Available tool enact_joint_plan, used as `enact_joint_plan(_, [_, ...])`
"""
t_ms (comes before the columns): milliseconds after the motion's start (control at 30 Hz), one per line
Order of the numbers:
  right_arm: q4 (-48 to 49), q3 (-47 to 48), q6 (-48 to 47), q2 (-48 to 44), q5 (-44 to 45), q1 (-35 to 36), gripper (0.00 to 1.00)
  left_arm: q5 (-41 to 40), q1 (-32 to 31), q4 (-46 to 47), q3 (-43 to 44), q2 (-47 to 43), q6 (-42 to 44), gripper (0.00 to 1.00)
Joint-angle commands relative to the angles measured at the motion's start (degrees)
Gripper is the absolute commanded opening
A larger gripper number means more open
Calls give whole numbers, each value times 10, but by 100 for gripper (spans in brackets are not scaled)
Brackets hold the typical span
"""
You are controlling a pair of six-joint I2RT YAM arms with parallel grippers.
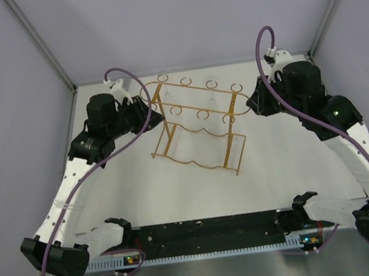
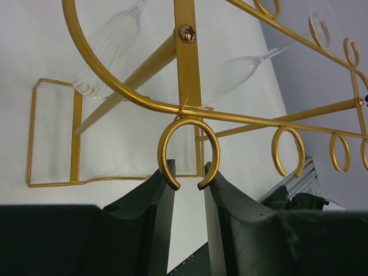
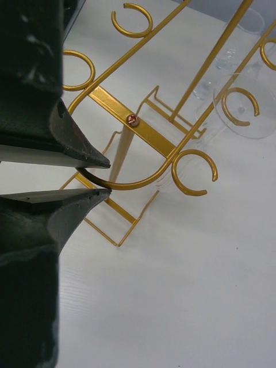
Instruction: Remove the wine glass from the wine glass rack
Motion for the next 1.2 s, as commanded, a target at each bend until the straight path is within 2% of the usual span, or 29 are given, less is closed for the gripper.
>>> enact_joint_plan(0, [11,-10,1,-29,-8,-5,20,-4,7,27,24,11,12,32])
enact_joint_plan(400, [11,-29,10,-43,-44,-5,19,3,20,28,53,50,22,32])
enact_joint_plan(567, [13,-36,18,-52,-52,-3,22,4,25,20,86,71,26,32])
enact_joint_plan(700, [13,-37,23,-56,-48,7,27,5,27,8,117,92,33,32])
enact_joint_plan(1167, [26,-39,41,-45,-33,64,28,21,40,4,170,170,39,32])
